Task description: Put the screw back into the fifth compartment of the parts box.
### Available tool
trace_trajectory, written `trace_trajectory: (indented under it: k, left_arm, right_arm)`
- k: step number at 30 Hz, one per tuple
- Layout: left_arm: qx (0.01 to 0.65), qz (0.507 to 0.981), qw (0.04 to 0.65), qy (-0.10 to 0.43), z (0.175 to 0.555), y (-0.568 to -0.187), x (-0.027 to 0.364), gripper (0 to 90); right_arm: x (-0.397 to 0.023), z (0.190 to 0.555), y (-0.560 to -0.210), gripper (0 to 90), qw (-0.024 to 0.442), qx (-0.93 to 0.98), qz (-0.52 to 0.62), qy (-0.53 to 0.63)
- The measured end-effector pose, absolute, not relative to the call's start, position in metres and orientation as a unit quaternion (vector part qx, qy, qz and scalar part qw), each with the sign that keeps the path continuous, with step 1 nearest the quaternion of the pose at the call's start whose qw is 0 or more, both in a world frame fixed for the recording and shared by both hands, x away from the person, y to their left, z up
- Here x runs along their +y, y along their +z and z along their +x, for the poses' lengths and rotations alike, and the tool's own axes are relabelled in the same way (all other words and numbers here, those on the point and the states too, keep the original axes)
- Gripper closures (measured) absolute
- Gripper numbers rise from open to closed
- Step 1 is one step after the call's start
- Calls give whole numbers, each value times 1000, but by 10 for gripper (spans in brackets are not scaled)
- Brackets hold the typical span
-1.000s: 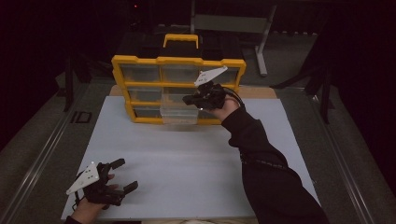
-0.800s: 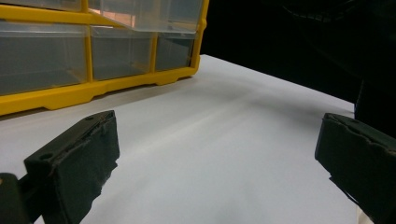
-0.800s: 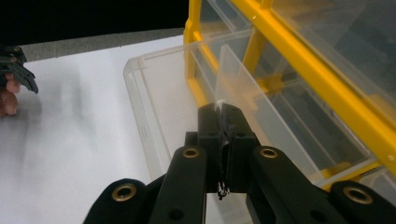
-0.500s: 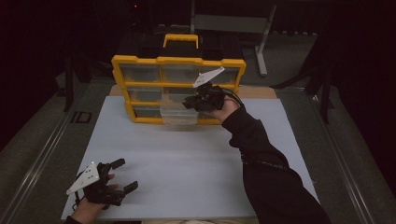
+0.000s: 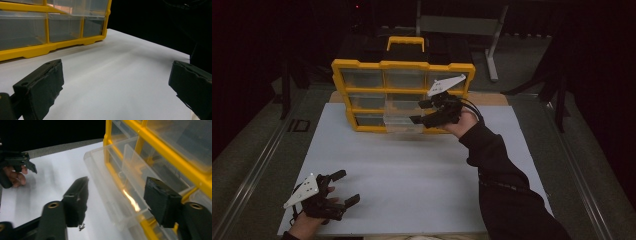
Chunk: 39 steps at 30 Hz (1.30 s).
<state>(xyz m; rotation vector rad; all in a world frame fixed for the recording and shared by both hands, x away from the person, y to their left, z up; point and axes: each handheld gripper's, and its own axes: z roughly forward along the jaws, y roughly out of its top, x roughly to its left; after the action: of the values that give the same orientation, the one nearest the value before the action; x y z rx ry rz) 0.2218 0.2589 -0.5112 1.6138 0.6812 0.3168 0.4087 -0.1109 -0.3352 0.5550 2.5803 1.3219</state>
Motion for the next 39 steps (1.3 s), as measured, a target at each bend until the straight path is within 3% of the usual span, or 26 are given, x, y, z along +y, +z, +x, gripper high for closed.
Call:
trace_trajectory:
  k: [11,24,30,39]
  left_arm:
    - [297,705,629,138,222,-511,259,5]
    - [298,705,628,139,222,-511,259,5]
    - [300,704,629,140,221,-511,258,5]
    - [301,702,630,139,221,-510,258,5]
  right_arm:
    - [-140,384,-349,140,97,850,219,469]
    - [-185,359,-404,139,98,827,271,483]
    - [-208,351,-447,141,72,829,295,469]
    - [-229,341,-480,142,62,833,321,446]
